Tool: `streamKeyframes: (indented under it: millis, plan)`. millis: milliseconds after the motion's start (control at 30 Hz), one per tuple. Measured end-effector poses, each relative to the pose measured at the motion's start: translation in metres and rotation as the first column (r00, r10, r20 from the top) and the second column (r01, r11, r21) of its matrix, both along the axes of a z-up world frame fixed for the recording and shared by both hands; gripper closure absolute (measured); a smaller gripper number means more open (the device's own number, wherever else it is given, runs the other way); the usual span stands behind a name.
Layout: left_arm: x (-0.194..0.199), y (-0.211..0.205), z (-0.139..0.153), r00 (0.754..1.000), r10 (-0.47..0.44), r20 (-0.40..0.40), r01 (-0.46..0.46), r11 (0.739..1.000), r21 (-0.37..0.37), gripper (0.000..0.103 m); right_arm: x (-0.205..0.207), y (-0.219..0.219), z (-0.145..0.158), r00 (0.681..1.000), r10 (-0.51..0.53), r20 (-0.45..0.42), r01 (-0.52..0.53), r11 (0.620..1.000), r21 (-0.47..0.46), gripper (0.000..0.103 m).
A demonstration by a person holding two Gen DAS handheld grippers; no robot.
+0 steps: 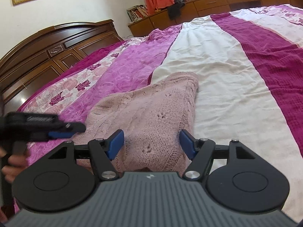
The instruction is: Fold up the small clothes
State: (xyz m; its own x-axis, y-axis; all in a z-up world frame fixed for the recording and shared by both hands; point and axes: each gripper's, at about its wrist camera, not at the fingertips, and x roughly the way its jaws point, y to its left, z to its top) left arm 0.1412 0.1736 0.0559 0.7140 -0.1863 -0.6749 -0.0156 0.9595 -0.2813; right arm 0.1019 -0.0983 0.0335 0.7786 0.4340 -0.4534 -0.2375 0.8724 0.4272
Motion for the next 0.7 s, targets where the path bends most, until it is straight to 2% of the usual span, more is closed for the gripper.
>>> streamKeyframes:
  millis: [100,200,300,400,533,600,700]
  plan:
    - [-0.015,-0.005,-0.006,0.999,-0.029,-0.037,0.029,1.000,-0.012,0.055,-0.002,0.000,0.000,1.000,-0.008,-0.003,0.008,1.000,-0.003,0.031]
    - [-0.021,-0.008,-0.018,0.999,0.001,-0.049,0.002,0.998,0.059,0.051,-0.005,0.001,0.001,1.000,-0.008,-0.007,0.008,1.000,-0.015,0.031]
    - [-0.023,0.004,-0.025,0.998,0.033,-0.062,-0.034,0.999,-0.003,0.050,-0.008,-0.002,0.002,1.000,-0.002,-0.014,0.002,1.000,-0.018,0.031]
    - [-0.025,0.009,-0.023,0.997,0.049,-0.059,-0.050,0.998,-0.024,0.049,-0.008,-0.009,0.002,0.999,-0.006,-0.036,0.006,1.000,0.004,0.031]
    - [-0.024,0.016,-0.015,0.998,0.059,-0.033,-0.061,0.995,-0.079,0.049,-0.002,-0.025,0.006,0.998,-0.028,-0.058,0.031,0.998,0.063,0.028]
    - [-0.022,0.017,-0.012,0.997,0.070,-0.024,-0.072,0.993,-0.092,0.044,0.007,-0.034,0.008,0.996,-0.030,-0.089,0.040,0.993,0.113,0.018]
    - [-0.013,0.017,-0.015,0.997,0.074,-0.028,-0.077,0.992,-0.096,0.035,0.025,-0.047,0.004,0.989,0.000,-0.147,0.029,0.980,0.198,0.017]
